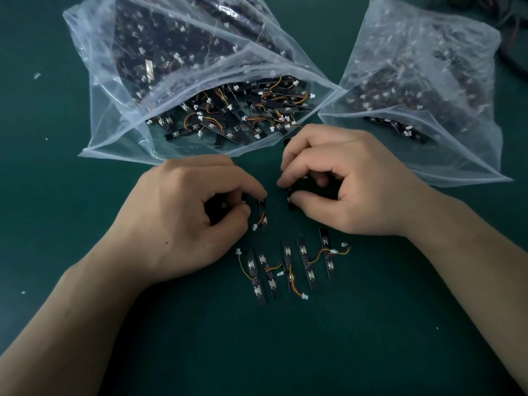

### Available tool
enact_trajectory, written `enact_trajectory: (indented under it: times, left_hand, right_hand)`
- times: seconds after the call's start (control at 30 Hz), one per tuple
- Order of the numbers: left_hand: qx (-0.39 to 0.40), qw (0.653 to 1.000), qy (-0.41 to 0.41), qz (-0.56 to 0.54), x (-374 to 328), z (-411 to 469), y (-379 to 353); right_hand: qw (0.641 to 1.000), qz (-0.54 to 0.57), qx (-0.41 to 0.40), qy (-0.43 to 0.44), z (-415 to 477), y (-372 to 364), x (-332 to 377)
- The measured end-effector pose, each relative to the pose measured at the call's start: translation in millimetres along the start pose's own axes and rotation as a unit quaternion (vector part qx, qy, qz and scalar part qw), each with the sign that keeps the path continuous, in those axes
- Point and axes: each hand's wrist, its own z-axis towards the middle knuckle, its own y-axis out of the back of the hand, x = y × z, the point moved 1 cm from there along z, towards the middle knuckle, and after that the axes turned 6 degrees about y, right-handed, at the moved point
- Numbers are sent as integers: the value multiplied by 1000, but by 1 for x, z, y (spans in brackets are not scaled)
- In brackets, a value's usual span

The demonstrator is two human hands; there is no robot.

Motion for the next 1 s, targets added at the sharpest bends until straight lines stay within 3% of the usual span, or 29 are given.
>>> enact_trajectory:
  times: [0.27,0.7,1.0]
  left_hand:
    - [-1,1000,10,0,-2,-1,-1]
    - [-2,1000,8,0,-2,-1,0]
    - [-4,1000,11,10,-3,-1,-1]
  right_hand:
    - [1000,11,-19,-21,1,-1,0]
    - [997,67,37,2,0,-4,2]
    - [995,95,4,-7,-1,-3,0]
